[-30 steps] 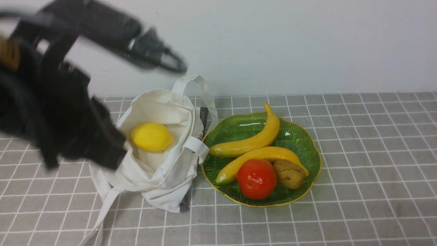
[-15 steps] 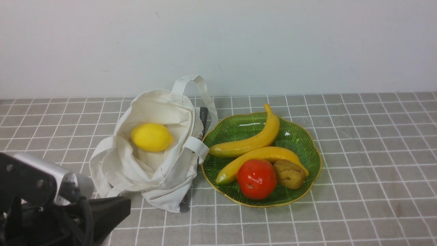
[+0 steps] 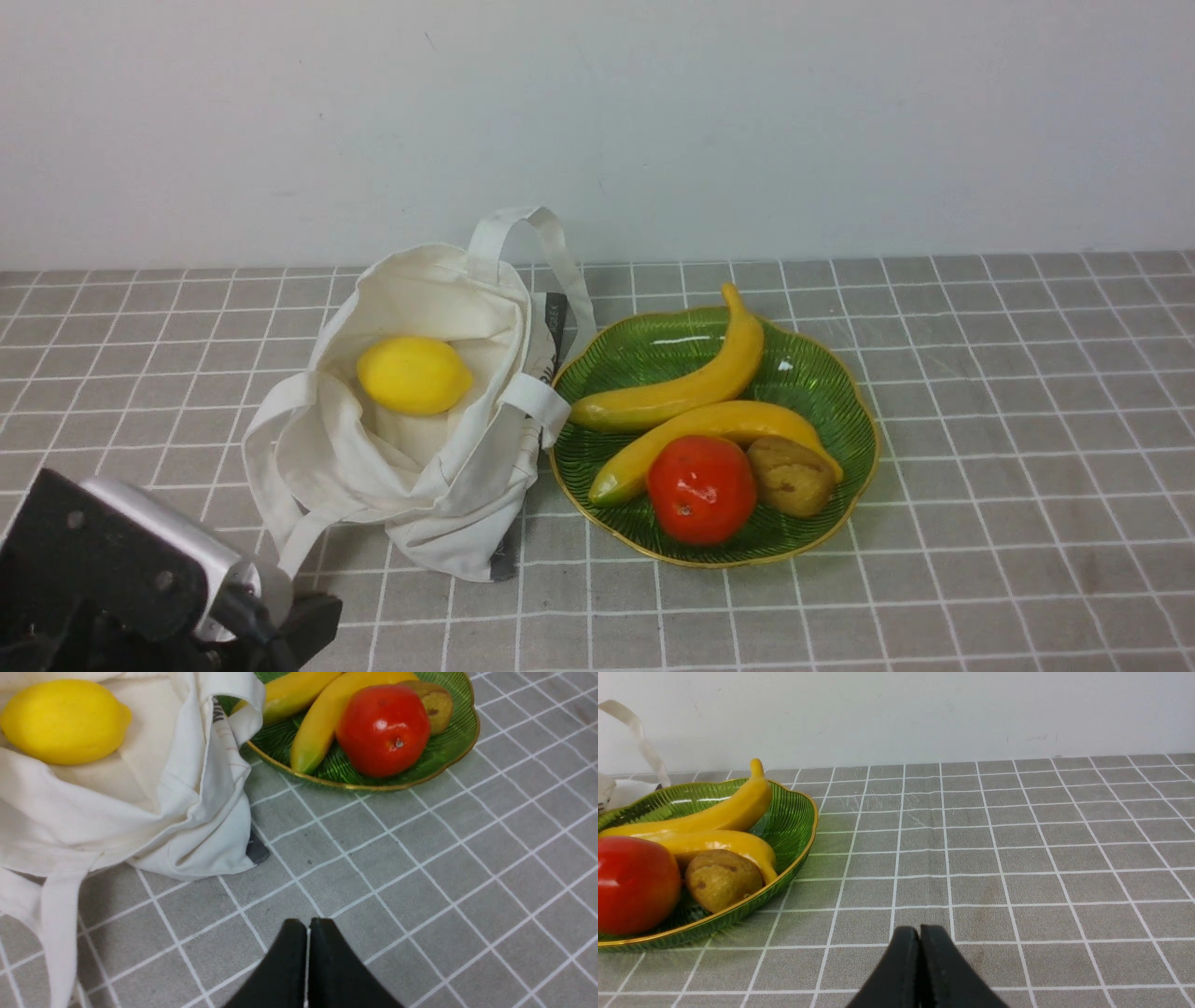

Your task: Take the fruit out of the bag on the grey coffee tablecloth and place them on the plate.

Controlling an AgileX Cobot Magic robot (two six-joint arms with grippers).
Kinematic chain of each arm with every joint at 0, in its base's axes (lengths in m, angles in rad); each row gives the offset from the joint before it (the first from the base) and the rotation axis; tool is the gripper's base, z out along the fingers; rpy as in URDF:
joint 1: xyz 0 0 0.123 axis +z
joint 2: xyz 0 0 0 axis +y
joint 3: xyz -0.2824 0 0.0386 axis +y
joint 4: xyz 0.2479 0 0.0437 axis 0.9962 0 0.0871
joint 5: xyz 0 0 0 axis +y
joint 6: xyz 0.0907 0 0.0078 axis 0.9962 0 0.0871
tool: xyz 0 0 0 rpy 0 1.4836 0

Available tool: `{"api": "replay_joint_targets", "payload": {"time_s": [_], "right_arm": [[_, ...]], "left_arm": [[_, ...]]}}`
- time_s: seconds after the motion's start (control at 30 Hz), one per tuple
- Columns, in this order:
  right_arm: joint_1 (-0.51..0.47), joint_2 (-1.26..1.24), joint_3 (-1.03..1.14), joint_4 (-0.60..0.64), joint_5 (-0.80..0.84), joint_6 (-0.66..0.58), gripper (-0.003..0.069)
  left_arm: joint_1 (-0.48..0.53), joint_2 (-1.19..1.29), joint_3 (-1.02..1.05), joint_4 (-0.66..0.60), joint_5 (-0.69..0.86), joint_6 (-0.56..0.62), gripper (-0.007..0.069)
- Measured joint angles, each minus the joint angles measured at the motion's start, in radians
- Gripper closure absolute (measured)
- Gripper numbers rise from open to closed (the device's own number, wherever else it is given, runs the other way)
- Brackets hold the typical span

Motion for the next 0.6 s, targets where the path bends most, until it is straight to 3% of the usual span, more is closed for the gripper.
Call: {"api": "replay_joint_targets", "payload": {"time_s": [0.27, 0.43, 0.6], "right_arm": [[0.0, 0.0, 0.0, 0.0, 0.0, 0.0, 0.0673], [0.0, 0.0, 0.0, 0.0, 0.0, 0.0, 0.0673], [0.0, 0.0, 0.0, 0.0, 0.0, 0.0, 0.0673]], "left_arm": [[0.055, -0.206, 0.097, 0.134, -0.004, -0.07, 0.0632], [0.266, -0.436, 0.234, 0.223, -0.022, -0.143, 0.0632], [0.355, -0.575, 0.335, 0.26, -0.025, -0.15, 0.0632]]}}
